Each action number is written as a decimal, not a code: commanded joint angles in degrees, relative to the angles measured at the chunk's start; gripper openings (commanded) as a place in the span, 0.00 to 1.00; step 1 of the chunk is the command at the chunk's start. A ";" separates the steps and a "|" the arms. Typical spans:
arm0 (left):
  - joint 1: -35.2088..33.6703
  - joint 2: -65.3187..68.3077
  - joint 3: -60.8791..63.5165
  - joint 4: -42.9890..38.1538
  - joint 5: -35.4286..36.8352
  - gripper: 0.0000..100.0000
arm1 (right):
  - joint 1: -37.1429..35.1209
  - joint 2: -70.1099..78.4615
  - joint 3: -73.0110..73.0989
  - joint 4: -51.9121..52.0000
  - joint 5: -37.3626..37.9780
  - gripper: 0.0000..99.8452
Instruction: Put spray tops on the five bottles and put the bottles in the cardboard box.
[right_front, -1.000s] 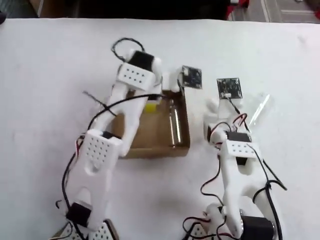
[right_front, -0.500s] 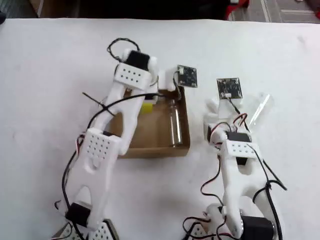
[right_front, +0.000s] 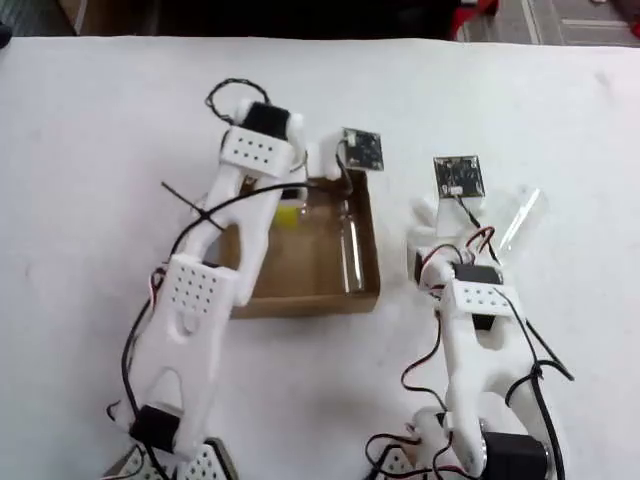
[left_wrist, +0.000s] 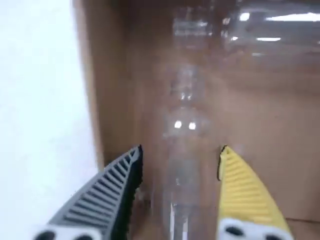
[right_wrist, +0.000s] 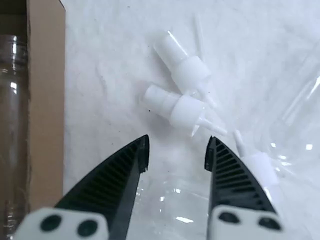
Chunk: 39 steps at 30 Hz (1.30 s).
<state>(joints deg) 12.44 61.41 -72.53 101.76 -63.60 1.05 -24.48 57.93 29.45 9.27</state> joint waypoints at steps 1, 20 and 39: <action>-1.01 -5.85 1.85 0.62 1.93 0.28 | 0.13 -0.92 -1.32 -0.66 0.09 0.16; 4.00 -0.84 6.15 -3.43 2.29 0.08 | 0.31 -0.92 -1.32 -0.66 0.09 0.16; 0.92 -27.91 -7.82 0.70 47.65 0.02 | 0.40 -0.92 -1.32 -0.66 0.09 0.16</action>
<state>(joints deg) 15.16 41.54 -77.54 101.58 -29.67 1.05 -24.48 57.93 29.45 9.27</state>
